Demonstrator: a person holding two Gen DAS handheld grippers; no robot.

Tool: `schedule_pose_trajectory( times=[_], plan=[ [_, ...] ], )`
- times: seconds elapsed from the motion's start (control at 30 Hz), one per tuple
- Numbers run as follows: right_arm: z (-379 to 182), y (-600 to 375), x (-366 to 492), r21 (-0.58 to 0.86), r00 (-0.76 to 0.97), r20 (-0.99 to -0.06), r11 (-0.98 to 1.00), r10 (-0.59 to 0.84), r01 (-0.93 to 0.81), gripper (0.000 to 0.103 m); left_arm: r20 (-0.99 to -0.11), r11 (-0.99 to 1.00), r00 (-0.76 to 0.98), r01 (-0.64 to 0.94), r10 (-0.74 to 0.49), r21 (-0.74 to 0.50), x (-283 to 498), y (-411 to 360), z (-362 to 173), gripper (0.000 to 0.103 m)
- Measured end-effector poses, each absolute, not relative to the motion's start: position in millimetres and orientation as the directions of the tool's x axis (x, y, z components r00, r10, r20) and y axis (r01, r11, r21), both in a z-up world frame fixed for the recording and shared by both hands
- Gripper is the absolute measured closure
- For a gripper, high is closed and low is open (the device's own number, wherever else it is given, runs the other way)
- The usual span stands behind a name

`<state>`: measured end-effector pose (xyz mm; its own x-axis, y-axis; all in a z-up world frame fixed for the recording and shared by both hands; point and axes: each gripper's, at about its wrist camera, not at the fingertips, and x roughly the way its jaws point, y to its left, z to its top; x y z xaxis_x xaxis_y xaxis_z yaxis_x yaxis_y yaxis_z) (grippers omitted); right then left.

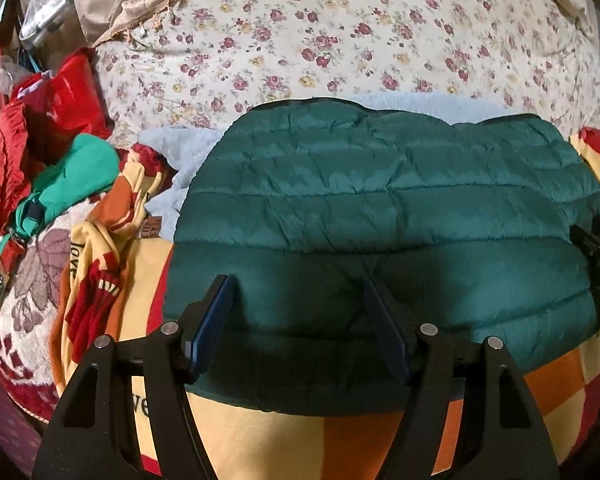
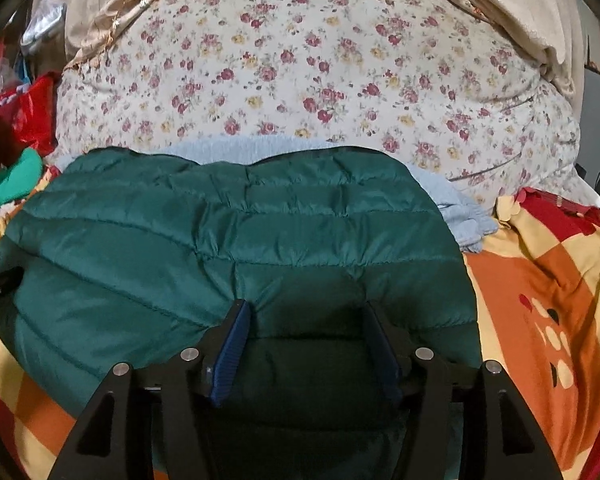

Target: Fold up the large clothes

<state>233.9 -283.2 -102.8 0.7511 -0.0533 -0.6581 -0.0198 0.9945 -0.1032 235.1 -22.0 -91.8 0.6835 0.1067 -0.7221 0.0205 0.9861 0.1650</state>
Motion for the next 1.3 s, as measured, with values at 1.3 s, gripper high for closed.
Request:
schedule_pose_trajectory(
  times=[1.3],
  plan=[
    [-108, -325, 333, -0.074, 0.682, -0.718, 0.990, -0.135, 0.118, 0.035, -0.714, 0.984, 0.700, 0.116, 0.013, 0.132, 264, -57, -71, 0.034]
  ],
)
